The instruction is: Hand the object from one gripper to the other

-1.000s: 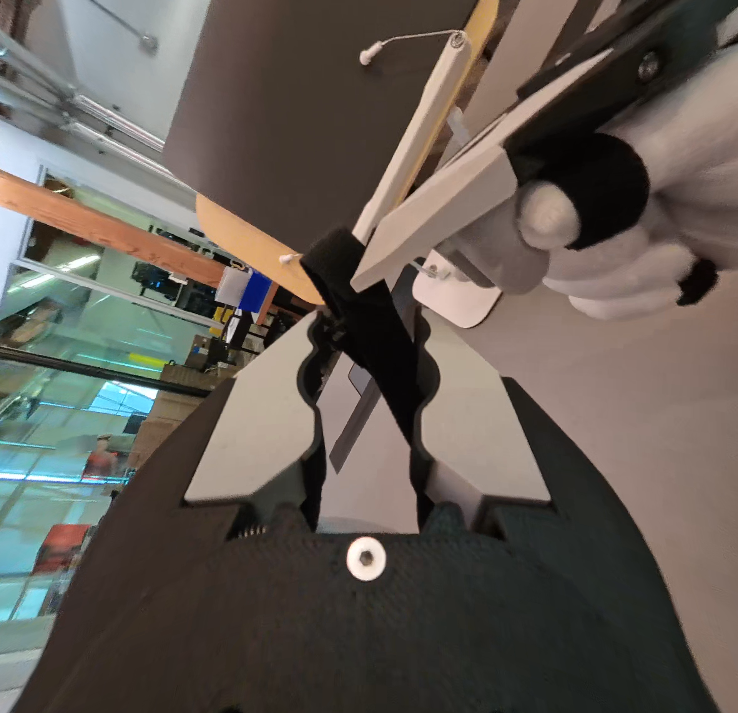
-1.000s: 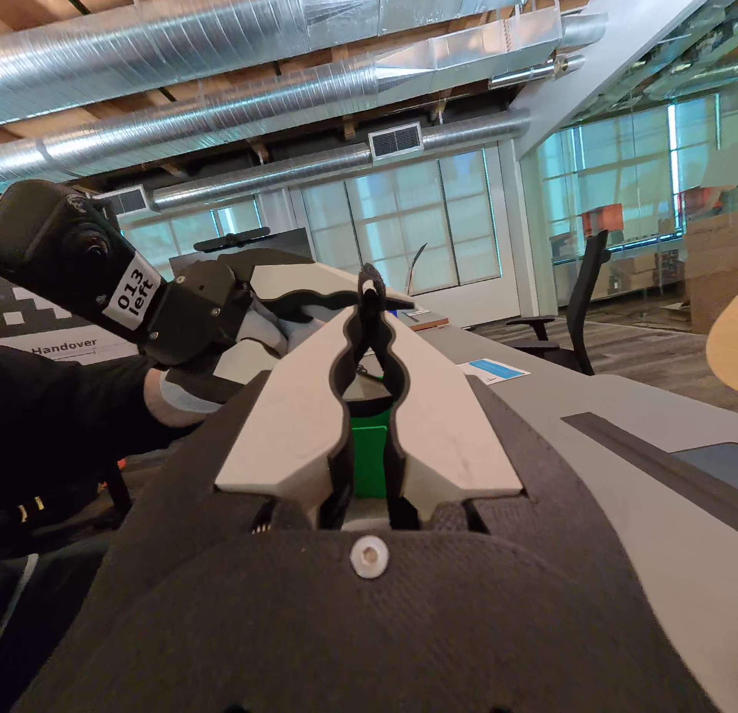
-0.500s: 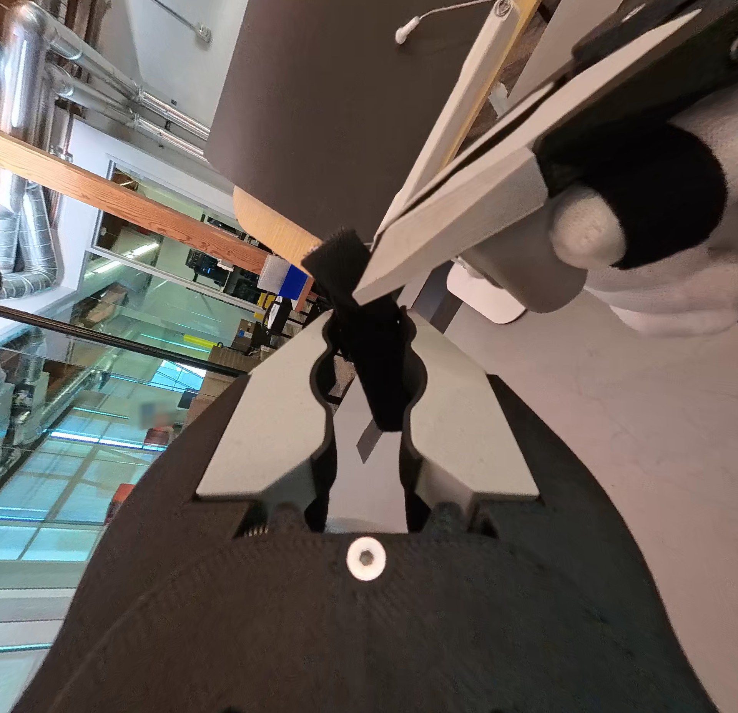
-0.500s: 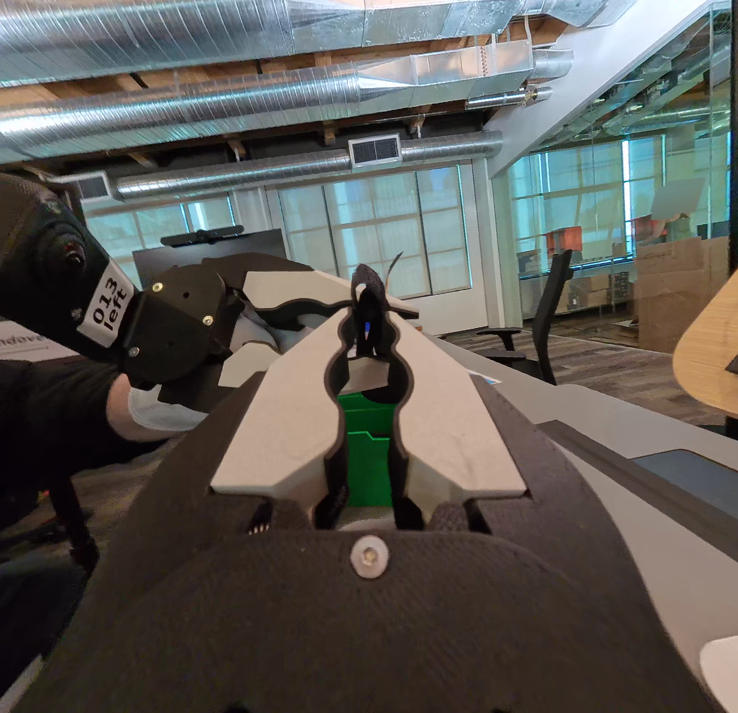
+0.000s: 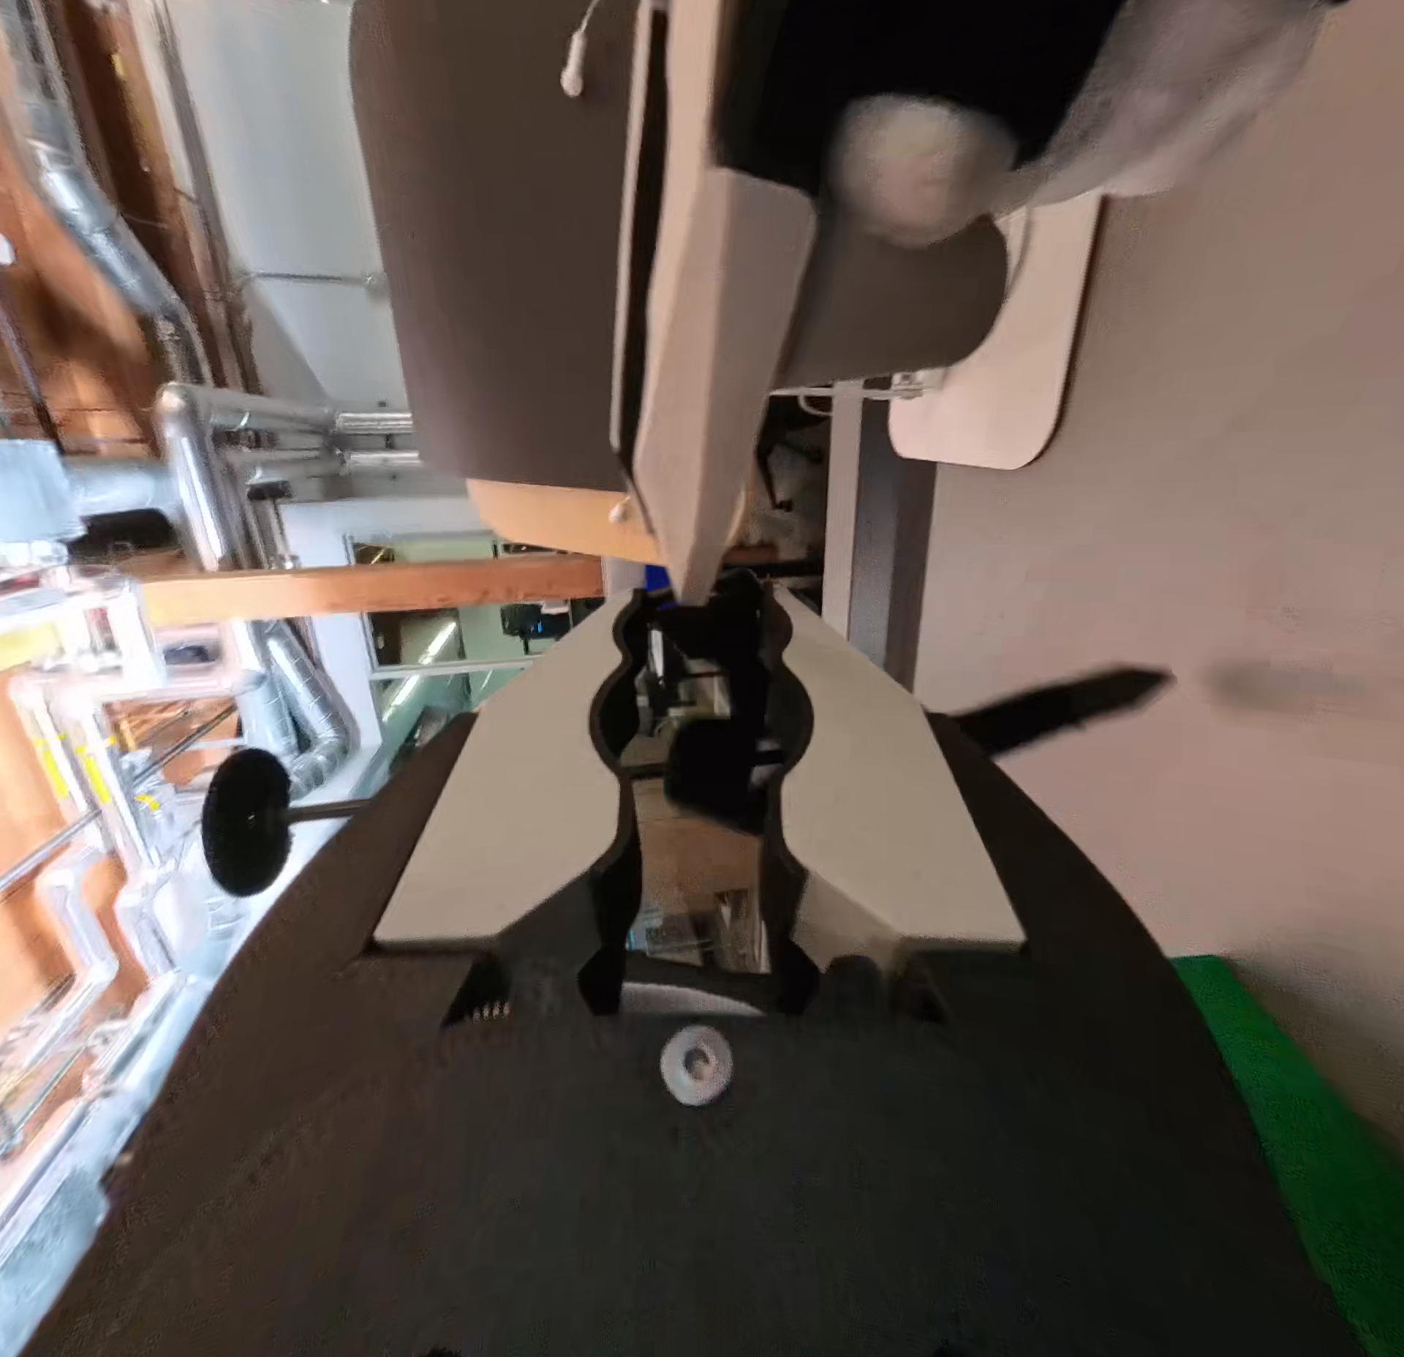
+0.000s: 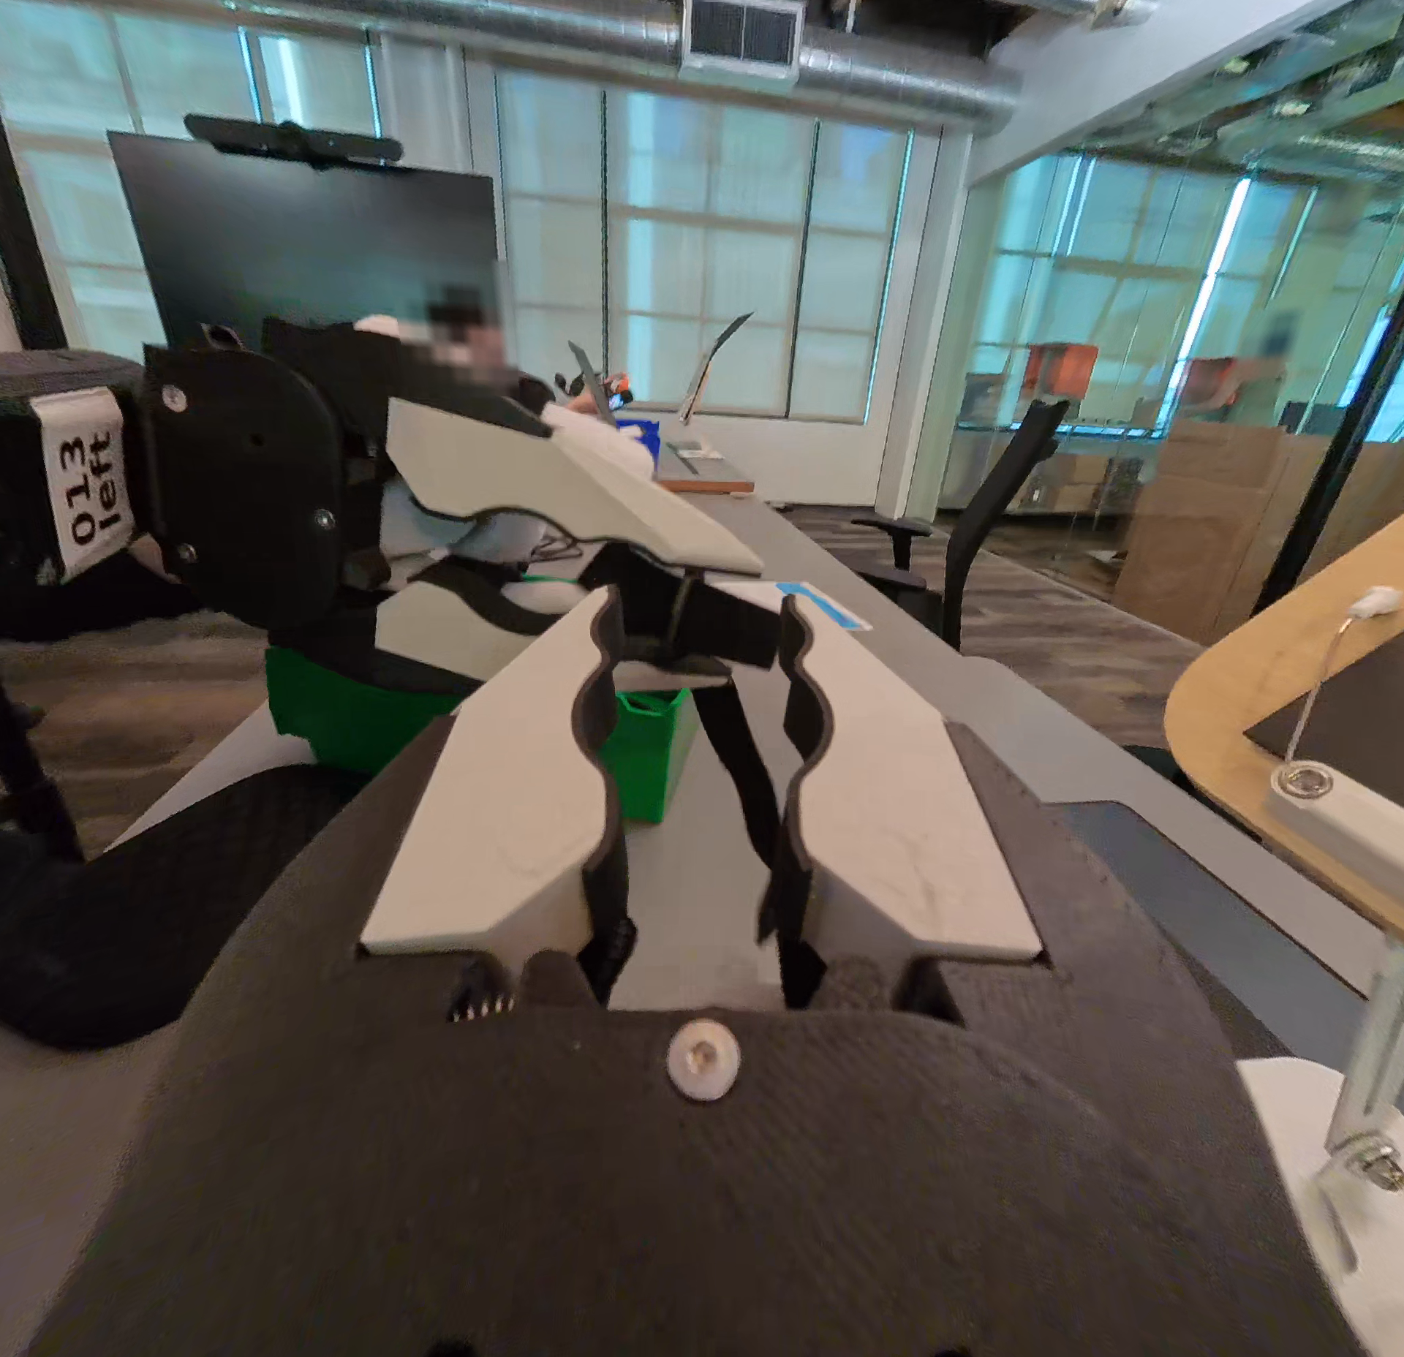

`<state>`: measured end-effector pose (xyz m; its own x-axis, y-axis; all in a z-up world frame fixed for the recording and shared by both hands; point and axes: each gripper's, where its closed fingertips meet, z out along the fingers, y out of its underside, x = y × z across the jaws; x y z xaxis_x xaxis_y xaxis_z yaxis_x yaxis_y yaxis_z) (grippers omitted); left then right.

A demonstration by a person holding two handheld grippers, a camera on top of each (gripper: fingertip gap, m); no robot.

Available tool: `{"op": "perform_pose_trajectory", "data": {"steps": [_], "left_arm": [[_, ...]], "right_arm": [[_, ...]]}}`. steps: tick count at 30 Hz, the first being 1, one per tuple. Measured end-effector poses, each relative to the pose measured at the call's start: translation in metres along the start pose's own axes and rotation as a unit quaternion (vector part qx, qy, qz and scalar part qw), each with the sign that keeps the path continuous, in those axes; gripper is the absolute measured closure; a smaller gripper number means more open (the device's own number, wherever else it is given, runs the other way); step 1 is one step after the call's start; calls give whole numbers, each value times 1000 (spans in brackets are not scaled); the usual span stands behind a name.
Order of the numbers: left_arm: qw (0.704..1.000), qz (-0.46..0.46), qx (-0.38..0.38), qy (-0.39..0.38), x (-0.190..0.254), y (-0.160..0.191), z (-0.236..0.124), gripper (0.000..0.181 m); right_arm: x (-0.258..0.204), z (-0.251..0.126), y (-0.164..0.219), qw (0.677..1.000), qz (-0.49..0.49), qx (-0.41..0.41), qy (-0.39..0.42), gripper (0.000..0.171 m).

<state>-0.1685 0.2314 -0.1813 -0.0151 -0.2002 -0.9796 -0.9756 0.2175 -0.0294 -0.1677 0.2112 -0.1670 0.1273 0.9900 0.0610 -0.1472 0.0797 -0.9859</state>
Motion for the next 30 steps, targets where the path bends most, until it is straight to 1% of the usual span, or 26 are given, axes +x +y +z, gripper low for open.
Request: {"op": "perform_pose_trajectory", "data": {"steps": [3, 5, 6, 9, 10, 13, 15, 18, 21, 23, 24, 26, 28, 30], "left_arm": [[1000, 5, -2, 19, 6, 2, 0, 155], [999, -27, 2, 33, 7, 6, 0, 154], [999, -39, 2, 37, 7, 9, -1, 154], [993, -106, 15, 48, -1, 11, -3, 154], [990, -133, 22, 50, -6, 11, -5, 154], [982, -180, 33, 53, -20, 13, -8, 155], [977, -203, 43, 56, -26, 11, -10, 154], [966, -238, 62, 73, -27, -1, -14, 155], [963, -247, 75, 79, -24, -17, -18, 154], [958, -259, 85, 88, -19, -28, -21, 154], [957, -262, 92, 89, -18, -33, -23, 154], [953, -272, 99, 86, -19, -40, -27, 154], [952, -277, 104, 80, -22, -42, -31, 154], [952, -279, 100, 79, -22, -38, -35, 154]], "right_arm": [[1, -5, -7, 1000, -6, 8, -1, 139], [2, -8, -7, 1000, -17, -5, -8, 141], [1, -9, -1, 999, -19, -20, -19, 143], [0, -10, 20, 996, 33, -50, -58, 138], [1, -10, 28, 995, 37, -65, -62, 137], [3, -7, 50, 992, 19, -106, -58, 132], [1, -4, 61, 991, 8, -124, -55, 123], [-6, 7, 70, 990, 30, -129, -52, 117], [-12, 19, 71, 992, 58, -104, -36, 114], [-6, 20, 69, 993, 53, -100, -11, 121], [-1, 19, 67, 994, 48, -95, 6, 130], [5, 16, 68, 994, 44, -103, 17, 171], [12, 11, 64, 994, 33, -100, 23, 171], [27, 1, 48, 995, 17, -83, 52, 171]]}}
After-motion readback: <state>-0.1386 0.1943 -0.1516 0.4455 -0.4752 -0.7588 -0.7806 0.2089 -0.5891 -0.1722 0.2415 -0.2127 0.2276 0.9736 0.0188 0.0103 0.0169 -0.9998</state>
